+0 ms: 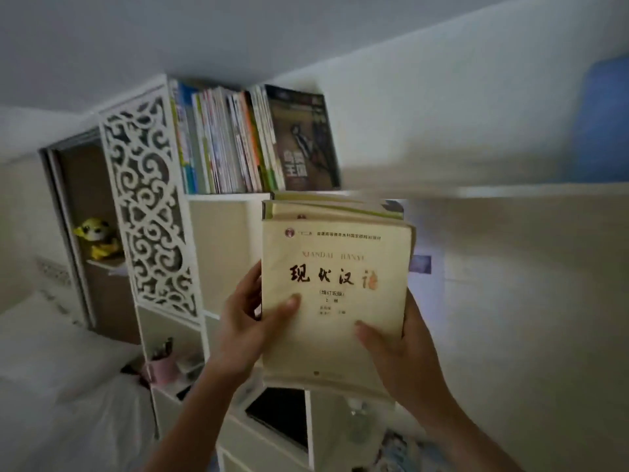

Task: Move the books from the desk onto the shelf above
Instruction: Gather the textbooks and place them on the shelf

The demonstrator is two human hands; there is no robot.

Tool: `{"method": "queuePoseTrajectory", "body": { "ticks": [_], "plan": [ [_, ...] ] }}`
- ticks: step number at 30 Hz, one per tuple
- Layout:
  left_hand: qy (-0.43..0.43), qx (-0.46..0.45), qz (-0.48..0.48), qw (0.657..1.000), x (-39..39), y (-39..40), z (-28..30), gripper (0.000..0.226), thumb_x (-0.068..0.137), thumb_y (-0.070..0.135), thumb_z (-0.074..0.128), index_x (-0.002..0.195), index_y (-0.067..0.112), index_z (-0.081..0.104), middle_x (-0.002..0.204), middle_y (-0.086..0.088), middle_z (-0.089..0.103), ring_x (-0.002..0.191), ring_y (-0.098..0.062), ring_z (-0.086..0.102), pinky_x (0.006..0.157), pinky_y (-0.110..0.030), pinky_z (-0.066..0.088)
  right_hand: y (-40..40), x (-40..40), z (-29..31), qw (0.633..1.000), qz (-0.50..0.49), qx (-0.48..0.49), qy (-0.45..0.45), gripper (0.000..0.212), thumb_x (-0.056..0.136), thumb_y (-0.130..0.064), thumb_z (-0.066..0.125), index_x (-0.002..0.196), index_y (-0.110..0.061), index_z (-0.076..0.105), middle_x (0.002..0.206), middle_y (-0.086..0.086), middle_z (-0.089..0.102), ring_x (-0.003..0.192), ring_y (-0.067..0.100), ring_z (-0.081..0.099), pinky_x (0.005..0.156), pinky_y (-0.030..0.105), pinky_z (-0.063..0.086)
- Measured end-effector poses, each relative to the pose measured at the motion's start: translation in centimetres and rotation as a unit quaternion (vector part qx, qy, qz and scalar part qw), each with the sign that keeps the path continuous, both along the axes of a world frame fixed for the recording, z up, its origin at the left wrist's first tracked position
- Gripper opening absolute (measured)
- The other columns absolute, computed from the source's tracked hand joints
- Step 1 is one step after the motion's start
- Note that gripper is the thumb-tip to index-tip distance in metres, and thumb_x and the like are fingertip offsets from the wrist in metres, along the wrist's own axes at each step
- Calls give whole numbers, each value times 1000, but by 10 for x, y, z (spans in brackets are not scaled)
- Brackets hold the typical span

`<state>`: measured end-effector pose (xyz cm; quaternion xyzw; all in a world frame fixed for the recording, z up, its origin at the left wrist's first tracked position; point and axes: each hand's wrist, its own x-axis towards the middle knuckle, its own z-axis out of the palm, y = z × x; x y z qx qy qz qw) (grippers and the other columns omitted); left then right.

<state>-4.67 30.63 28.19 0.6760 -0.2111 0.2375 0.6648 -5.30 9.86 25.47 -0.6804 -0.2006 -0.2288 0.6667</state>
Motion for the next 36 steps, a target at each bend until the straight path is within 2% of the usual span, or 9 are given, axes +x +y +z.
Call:
{"method": "queuePoseTrajectory", "body": {
  "ticks": [3, 7, 11, 14, 19, 25, 28, 32, 36],
  "plan": [
    [-43, -20, -17, 999, 14, 10, 55, 51, 80, 16, 73, 128, 18, 56, 118, -10, 68, 108, -30, 65, 84, -46, 57, 7, 12, 64, 997, -11, -34, -63, 62, 83, -11, 71, 137, -29, 44, 118, -14, 63, 105, -4, 61, 86, 17, 53],
    [-66, -68, -58, 994, 58, 10, 125, 57, 79, 16, 76, 131, 16, 53, 121, -9, 66, 110, -30, 65, 86, -44, 55, 1, 39, 154, 986, -29, -79, -144, 63, 82, -8, 71, 136, -26, 44, 120, -13, 64, 108, 0, 61, 88, 19, 51],
    [-76, -108, -82, 988, 116, -1, 184, 70, 73, 20, 81, 136, 21, 48, 122, -5, 66, 109, -27, 66, 87, -47, 56, -13, 85, 227, 981, -36, -110, -156, 55, 82, -4, 70, 130, -27, 51, 115, -11, 67, 105, 4, 64, 91, 29, 52],
    [-70, -120, -103, 985, 159, -14, 216, 77, 72, 21, 83, 138, 26, 45, 123, -3, 65, 105, -25, 67, 83, -50, 57, -21, 123, 260, 982, -47, -110, -145, 54, 83, -1, 69, 129, -23, 52, 116, -8, 68, 106, 7, 65, 95, 33, 51],
    [-54, -108, -137, 983, 213, -32, 236, 83, 73, 20, 82, 143, 28, 37, 126, -3, 61, 104, -24, 67, 80, -50, 58, -39, 178, 272, 987, -67, -104, -107, 54, 84, 0, 68, 130, -23, 51, 116, -7, 69, 107, 9, 65, 94, 33, 51],
    [14, -118, -128, 985, 257, -48, 226, 81, 70, 30, 84, 138, 25, 41, 124, -7, 61, 99, -26, 68, 78, -50, 59, -51, 219, 262, 994, -31, -88, -64, 54, 83, 0, 68, 129, -24, 52, 120, -1, 68, 111, 18, 65, 93, 41, 52],
    [38, -100, -145, 984, 264, -49, 216, 77, 73, 35, 81, 138, 30, 39, 122, -4, 63, 100, -25, 68, 82, -49, 58, -57, 225, 259, 994, 5, -105, -44, 68, 77, -3, 74, 134, -30, 47, 124, 1, 66, 110, 21, 65, 89, 48, 54],
    [29, 25, -217, 975, 264, -41, 202, 90, 74, 42, 80, 139, 57, 19, 131, 6, 58, 117, -22, 58, 99, -50, 49, -74, 224, 255, 978, 27, -203, 26, 95, 76, 0, 76, 133, -62, 33, 123, -6, 64, 111, 23, 64, 77, 50, 57],
    [16, 69, -232, 970, 263, -35, 199, 95, 91, 24, 64, 147, 48, -8, 136, 7, 51, 125, -20, 50, 107, -48, 42, -78, 232, 255, 973, -8, -229, 35, 106, 76, 12, 70, 131, -68, 27, 123, -2, 64, 111, 25, 63, 79, 57, 56]
  ]
}}
